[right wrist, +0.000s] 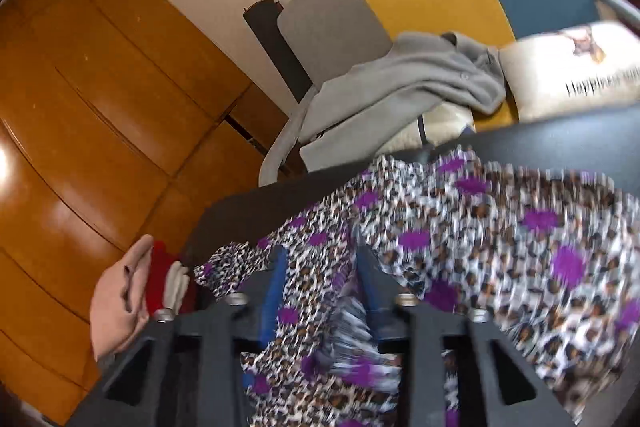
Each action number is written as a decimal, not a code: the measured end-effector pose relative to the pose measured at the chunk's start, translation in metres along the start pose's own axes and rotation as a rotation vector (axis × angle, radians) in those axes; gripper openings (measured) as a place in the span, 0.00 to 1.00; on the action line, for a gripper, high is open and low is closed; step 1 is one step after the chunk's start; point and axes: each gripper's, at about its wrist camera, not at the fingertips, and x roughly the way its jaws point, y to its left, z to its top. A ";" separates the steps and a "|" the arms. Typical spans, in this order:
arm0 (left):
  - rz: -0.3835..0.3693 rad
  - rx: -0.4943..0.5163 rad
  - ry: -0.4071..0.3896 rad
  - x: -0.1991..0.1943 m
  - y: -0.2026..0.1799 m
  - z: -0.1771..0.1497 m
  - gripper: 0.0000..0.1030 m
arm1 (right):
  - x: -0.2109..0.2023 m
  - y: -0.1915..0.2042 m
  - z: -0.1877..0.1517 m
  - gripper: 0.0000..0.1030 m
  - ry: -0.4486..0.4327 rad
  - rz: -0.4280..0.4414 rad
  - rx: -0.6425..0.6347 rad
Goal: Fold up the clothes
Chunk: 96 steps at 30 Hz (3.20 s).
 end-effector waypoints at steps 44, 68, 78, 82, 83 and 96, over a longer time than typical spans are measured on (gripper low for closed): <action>0.177 0.797 0.125 0.082 -0.101 -0.005 0.59 | -0.063 -0.070 -0.137 0.65 -0.043 -0.045 0.029; -0.051 -0.238 0.109 0.052 0.070 0.062 0.61 | -0.064 -0.068 -0.141 0.67 -0.051 -0.027 0.037; 0.164 0.095 0.188 0.090 0.002 0.074 0.02 | -0.064 -0.068 -0.141 0.70 -0.050 -0.013 0.033; 0.116 0.047 0.113 0.077 0.007 0.094 0.01 | -0.065 -0.067 -0.143 0.71 -0.051 -0.006 0.032; 0.096 0.031 0.083 0.069 0.009 0.101 0.00 | -0.064 -0.067 -0.142 0.71 -0.051 -0.006 0.033; 0.042 -0.045 0.177 0.080 0.038 0.121 0.40 | -0.064 -0.068 -0.140 0.72 -0.055 0.001 0.035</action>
